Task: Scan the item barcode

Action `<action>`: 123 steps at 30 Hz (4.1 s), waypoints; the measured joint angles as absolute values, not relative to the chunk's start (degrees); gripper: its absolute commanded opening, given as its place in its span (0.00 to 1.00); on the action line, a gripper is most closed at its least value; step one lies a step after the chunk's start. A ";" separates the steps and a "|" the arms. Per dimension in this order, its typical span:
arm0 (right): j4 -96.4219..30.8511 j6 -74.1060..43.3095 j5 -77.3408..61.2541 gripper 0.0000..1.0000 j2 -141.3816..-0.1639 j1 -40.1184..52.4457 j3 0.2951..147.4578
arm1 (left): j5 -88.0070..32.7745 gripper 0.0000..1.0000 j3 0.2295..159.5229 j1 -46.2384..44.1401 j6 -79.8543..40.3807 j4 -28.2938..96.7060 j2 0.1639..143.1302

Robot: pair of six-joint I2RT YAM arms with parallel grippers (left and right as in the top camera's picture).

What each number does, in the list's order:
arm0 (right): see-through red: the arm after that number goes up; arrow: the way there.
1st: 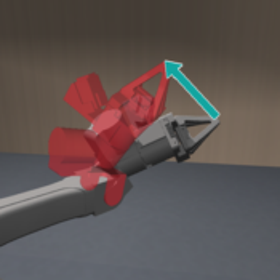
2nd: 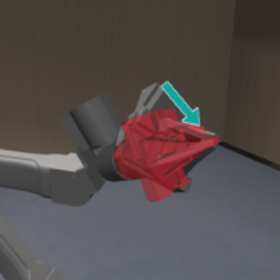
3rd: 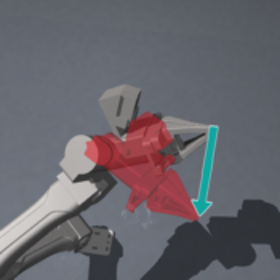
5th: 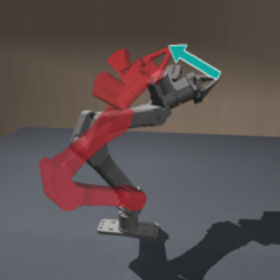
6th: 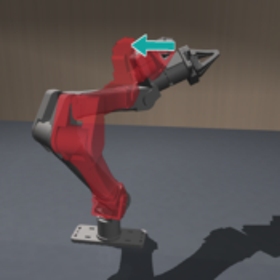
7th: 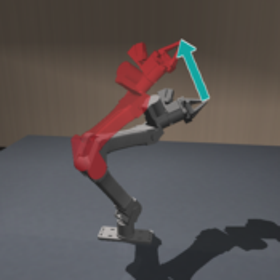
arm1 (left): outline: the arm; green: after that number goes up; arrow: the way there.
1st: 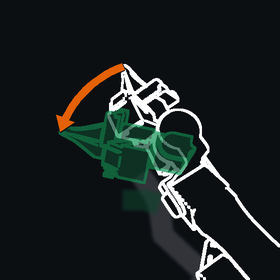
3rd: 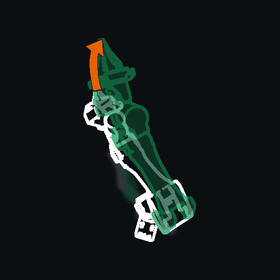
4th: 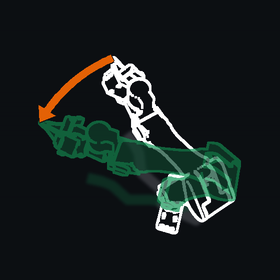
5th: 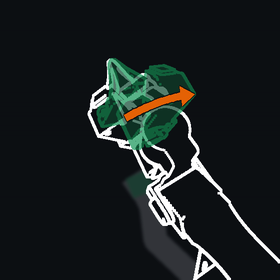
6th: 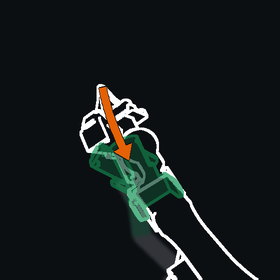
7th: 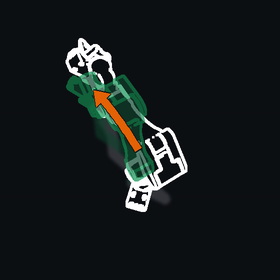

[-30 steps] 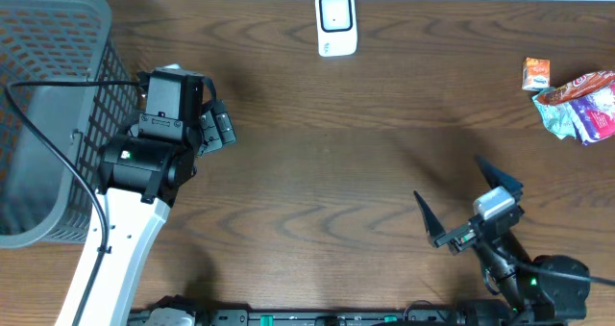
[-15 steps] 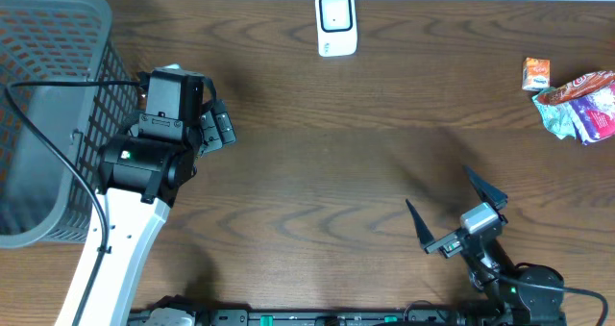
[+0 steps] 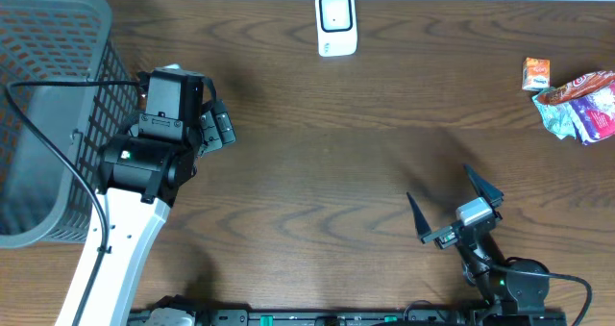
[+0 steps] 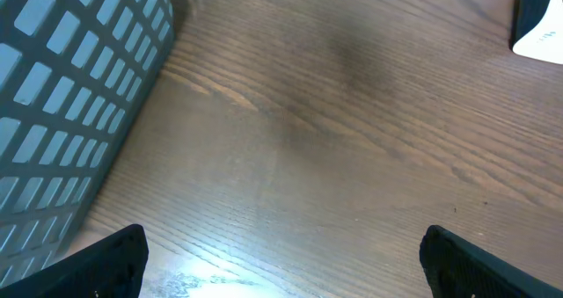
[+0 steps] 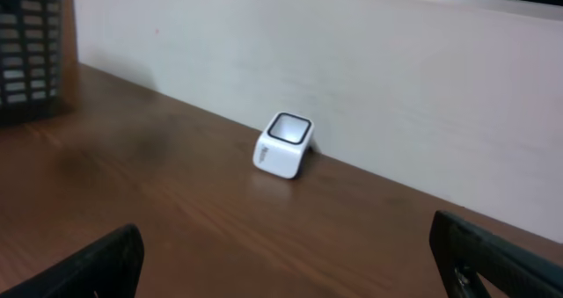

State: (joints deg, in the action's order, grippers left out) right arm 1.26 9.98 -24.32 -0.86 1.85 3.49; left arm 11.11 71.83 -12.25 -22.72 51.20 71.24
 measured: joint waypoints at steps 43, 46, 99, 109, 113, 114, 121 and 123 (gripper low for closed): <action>-3.09 6.66 -13.91 0.99 -0.69 1.41 0.40 | 11.14 0.98 71.83 -12.25 -22.72 51.20 71.24; -3.36 3.68 -10.70 0.99 -0.69 1.41 0.40 | 11.14 0.98 71.83 -12.25 -22.72 51.20 71.24; -4.05 -0.03 -3.18 0.99 -0.69 0.34 0.40 | 11.11 0.98 71.83 -12.25 -22.72 51.20 71.24; -4.08 -0.45 -3.16 0.99 -0.69 0.34 0.40 | 11.11 0.98 71.83 -12.25 -22.70 51.20 71.24; -4.08 -0.64 -3.16 0.99 -0.69 0.34 0.40 | 11.11 0.98 71.83 -12.25 -22.72 51.20 71.24; -4.08 -0.69 -3.16 0.99 -0.69 0.34 0.40 | 11.11 0.98 71.83 -12.25 -22.72 51.20 71.24; -4.08 -1.54 -3.14 0.99 -0.69 0.34 0.40 | 11.11 0.98 71.83 -12.25 -22.72 51.20 71.24; -4.08 -1.74 -3.09 0.99 -0.69 0.34 0.40 | 11.11 0.98 71.83 -12.25 -22.72 51.20 71.24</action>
